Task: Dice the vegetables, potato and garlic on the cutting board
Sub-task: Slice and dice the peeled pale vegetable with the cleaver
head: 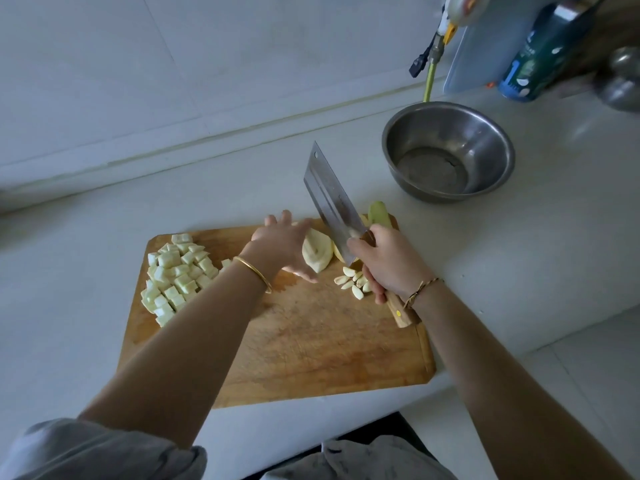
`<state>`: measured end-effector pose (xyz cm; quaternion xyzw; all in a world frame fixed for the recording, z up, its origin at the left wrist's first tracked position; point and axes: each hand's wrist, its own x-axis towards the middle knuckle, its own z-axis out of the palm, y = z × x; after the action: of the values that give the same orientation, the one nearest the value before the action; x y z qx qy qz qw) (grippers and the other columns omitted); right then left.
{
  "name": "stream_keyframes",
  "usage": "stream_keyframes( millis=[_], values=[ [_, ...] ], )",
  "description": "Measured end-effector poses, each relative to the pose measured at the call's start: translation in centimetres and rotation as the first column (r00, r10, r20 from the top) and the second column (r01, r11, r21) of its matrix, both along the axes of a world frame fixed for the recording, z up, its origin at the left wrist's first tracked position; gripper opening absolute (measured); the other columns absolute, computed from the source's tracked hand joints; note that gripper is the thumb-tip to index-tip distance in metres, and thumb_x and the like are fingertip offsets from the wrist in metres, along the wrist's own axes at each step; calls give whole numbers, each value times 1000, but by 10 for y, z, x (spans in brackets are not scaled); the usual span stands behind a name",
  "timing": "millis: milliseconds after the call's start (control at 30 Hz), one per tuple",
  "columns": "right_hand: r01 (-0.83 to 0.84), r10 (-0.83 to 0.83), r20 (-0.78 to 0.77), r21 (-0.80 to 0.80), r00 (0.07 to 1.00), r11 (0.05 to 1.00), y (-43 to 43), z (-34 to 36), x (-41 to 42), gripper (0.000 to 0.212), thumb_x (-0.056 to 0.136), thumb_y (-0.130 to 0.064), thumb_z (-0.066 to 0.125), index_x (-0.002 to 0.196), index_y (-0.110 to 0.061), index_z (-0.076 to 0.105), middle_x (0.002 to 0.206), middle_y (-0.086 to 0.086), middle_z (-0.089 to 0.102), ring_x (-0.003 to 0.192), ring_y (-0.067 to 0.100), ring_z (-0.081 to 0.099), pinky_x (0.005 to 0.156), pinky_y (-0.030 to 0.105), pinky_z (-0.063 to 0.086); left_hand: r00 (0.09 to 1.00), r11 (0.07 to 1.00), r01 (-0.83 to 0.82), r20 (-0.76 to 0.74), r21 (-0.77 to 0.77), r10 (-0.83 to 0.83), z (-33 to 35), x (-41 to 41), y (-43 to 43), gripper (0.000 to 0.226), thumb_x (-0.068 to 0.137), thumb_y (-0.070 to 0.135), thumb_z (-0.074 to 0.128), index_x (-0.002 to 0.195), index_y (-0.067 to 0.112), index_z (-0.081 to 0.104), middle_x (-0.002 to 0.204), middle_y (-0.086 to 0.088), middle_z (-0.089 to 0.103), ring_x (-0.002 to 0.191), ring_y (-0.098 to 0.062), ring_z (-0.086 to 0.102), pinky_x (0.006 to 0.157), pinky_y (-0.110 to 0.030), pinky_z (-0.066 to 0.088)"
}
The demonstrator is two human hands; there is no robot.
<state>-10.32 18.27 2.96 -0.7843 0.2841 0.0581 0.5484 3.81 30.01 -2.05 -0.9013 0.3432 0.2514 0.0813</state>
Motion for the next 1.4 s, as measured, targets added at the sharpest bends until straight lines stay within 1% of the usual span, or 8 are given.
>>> stream_keyframes(
  millis=[200,433,600,733,833,900,1167,1400],
  values=[
    [9,-9,31,-7,999,1000,2,-4,-1,22,94,-20,46,77,-8,41,46,4,42,26,15,36,30,19,31,944,943,328,12,50,-329,-3,8,-5,110,57,36,88,145,17,24,142,-3,33,128,-26,33,90,-41,50],
    [0,1,41,-22,999,1000,5,-7,-1,22,94,-21,46,78,-8,42,49,7,43,28,18,37,31,20,34,919,922,383,81,59,-387,-3,10,1,100,57,37,85,140,22,30,128,-1,39,114,-24,41,72,-37,52],
    [-56,57,21,-48,998,997,11,-12,4,21,96,-21,45,79,-8,42,52,8,43,29,16,38,30,20,33,906,909,409,83,81,-415,-7,9,30,109,58,38,85,145,27,20,141,-2,32,124,-23,36,85,-40,52],
    [-135,131,-38,-130,991,982,15,-22,16,21,97,-22,45,80,-10,41,51,6,46,27,16,40,31,20,33,997,992,24,-76,-121,-33,-3,1,56,131,60,37,88,152,17,-3,159,-9,0,146,-31,8,113,-40,25],
    [-237,216,-104,-262,971,936,16,-29,24,23,96,-25,46,83,-6,44,54,6,45,24,11,40,36,24,29,929,861,-360,-228,-360,293,-8,-9,68,108,68,30,84,147,9,15,148,-14,29,132,-29,35,100,-34,36],
    [-279,253,-121,-326,960,903,18,-34,27,24,95,-26,47,80,-7,42,62,9,47,33,6,46,40,27,26,884,773,-466,-255,-431,392,-14,-19,71,92,72,29,82,142,9,26,136,-12,42,118,-24,46,92,-31,42],
    [-324,297,-130,-352,946,878,32,-44,10,30,97,-27,45,74,-13,33,56,4,40,31,9,43,39,26,24,849,682,-523,-246,-512,467,-27,-36,70,65,82,31,72,135,12,40,123,-4,53,106,-17,50,73,-23,33],
    [-282,246,-151,-295,957,913,49,-41,-2,24,98,-29,42,89,-7,44,58,4,47,33,13,43,38,26,32,860,690,-511,-296,-513,416,-26,-36,77,69,81,24,71,139,12,37,131,-5,49,110,-14,47,83,-21,34]
  ],
)
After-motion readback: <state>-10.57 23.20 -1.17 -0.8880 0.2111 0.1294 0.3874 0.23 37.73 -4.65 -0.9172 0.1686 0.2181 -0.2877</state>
